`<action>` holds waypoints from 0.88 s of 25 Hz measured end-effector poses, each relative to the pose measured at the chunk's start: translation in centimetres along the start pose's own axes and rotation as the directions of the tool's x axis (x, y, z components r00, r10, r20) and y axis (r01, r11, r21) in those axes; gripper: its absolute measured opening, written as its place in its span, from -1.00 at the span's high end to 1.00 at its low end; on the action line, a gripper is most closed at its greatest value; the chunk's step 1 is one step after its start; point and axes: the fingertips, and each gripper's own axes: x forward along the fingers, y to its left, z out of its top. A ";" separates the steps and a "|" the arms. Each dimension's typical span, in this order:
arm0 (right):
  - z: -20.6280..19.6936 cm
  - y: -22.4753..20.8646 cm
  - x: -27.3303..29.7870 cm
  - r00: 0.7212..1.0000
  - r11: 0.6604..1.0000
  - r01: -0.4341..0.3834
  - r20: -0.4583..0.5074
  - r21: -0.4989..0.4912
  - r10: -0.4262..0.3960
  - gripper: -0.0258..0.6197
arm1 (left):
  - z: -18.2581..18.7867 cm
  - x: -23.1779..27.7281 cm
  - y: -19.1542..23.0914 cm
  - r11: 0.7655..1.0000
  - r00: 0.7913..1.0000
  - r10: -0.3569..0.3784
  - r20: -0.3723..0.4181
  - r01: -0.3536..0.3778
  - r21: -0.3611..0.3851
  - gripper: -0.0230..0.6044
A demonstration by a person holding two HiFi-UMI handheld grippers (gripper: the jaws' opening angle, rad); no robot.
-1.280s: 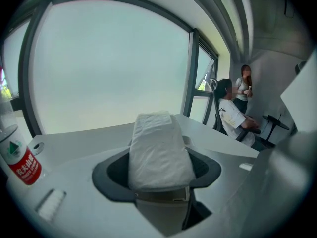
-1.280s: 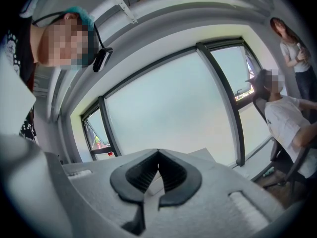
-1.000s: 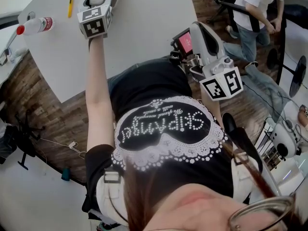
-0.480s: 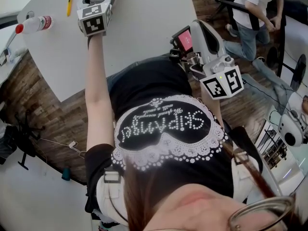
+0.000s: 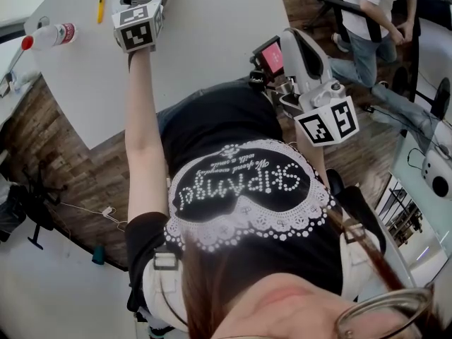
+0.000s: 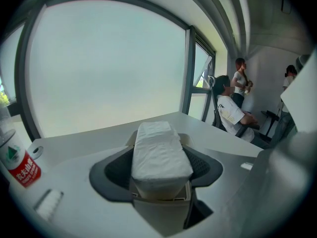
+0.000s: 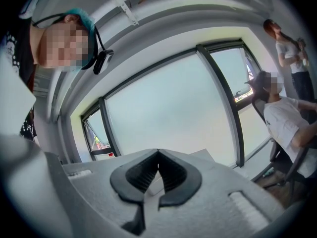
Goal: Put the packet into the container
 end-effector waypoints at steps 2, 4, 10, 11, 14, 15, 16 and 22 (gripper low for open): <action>0.0 0.1 0.1 1.000 1.000 -0.004 0.000 0.000 0.004 0.91 | 0.1 0.0 0.1 1.000 1.000 -0.002 0.002 0.002 0.008 -0.04; -0.1 0.2 0.0 1.000 1.000 -0.008 0.001 0.000 0.008 0.91 | -0.1 0.0 0.4 1.000 1.000 0.002 0.001 -0.002 0.017 -0.04; 0.1 0.5 -0.1 1.000 1.000 -0.014 0.003 -0.001 0.014 0.91 | 0.4 -0.3 0.1 1.000 1.000 0.001 0.022 0.000 -0.019 0.00; 0.1 0.6 -0.1 1.000 1.000 -0.018 0.005 0.000 0.018 0.91 | 0.4 -0.2 0.1 1.000 1.000 0.002 0.022 -0.001 -0.022 0.00; 0.1 1.1 0.1 0.999 0.999 -0.036 0.009 -0.001 0.036 0.91 | 0.1 -0.1 0.2 1.000 1.000 0.005 0.021 -0.005 -0.013 0.02; 0.1 1.3 0.1 0.999 0.999 -0.043 0.010 -0.002 0.043 0.91 | -0.1 -0.1 0.3 1.000 1.000 0.009 0.016 -0.009 -0.004 0.03; 0.1 1.5 0.2 0.999 0.999 -0.049 0.011 -0.002 0.049 0.91 | -0.3 -0.1 0.4 1.000 1.000 0.014 0.011 -0.014 0.007 0.03; 0.1 2.4 0.0 0.997 0.998 -0.066 0.037 -0.001 0.066 0.91 | -0.7 0.3 0.4 1.000 1.000 -0.009 -0.004 0.010 0.024 0.04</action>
